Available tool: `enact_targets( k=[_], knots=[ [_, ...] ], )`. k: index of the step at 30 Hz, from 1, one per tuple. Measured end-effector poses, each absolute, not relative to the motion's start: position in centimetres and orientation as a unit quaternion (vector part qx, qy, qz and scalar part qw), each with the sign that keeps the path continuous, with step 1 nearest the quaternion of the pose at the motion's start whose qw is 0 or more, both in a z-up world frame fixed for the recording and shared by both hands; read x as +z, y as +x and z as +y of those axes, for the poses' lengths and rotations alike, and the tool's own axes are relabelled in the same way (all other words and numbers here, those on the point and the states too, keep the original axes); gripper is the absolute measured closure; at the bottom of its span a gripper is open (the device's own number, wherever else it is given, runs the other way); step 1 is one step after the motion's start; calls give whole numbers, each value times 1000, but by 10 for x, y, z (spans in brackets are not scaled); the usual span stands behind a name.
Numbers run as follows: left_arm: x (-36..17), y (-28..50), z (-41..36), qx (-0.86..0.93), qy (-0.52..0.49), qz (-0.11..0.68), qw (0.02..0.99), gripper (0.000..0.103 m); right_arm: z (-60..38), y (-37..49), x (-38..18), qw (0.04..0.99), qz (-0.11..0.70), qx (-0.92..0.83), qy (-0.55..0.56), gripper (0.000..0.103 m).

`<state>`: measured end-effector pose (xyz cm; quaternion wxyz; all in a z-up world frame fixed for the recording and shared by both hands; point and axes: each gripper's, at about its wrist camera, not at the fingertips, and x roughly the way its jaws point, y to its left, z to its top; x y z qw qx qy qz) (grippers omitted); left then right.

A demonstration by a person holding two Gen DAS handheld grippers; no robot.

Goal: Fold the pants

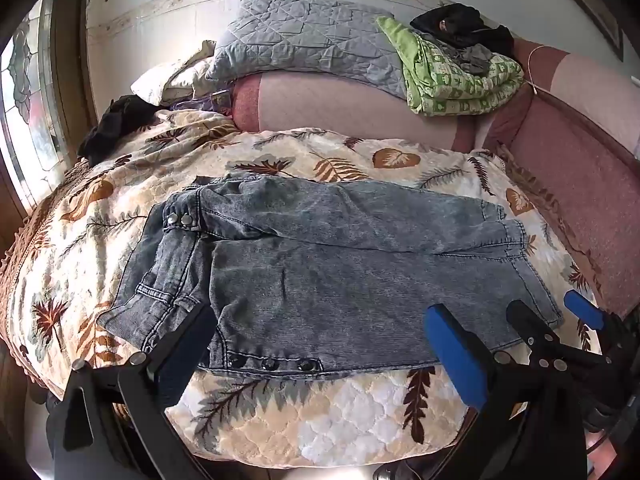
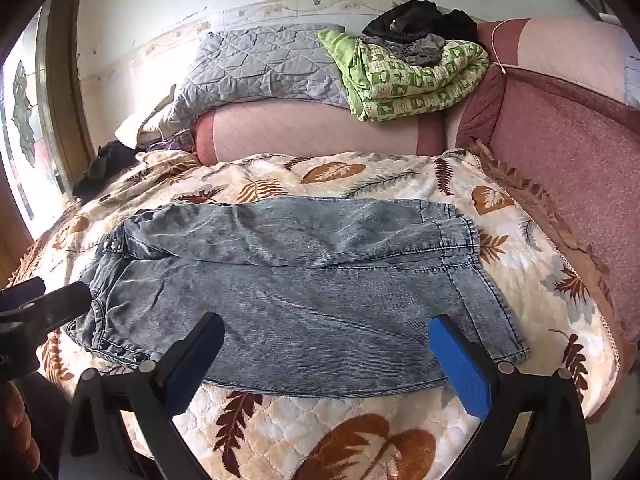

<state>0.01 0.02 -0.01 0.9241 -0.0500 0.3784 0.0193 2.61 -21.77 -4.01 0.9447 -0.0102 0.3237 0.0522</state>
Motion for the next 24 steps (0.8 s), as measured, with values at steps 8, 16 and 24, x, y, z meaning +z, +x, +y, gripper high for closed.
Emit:
enact_targets(
  k=[8,16,24],
  knots=[
    [0,-1,0,21,-45,375,926,0,-218,27,-39,945,322,52,-10,0],
    [-3,2,0,19,-48,377,925,0,-217,27,-39,945,323,54,-10,0],
    [0,0,0,20,-49,378,924,0,-214,27,-39,945,322,55,-11,0]
  ],
)
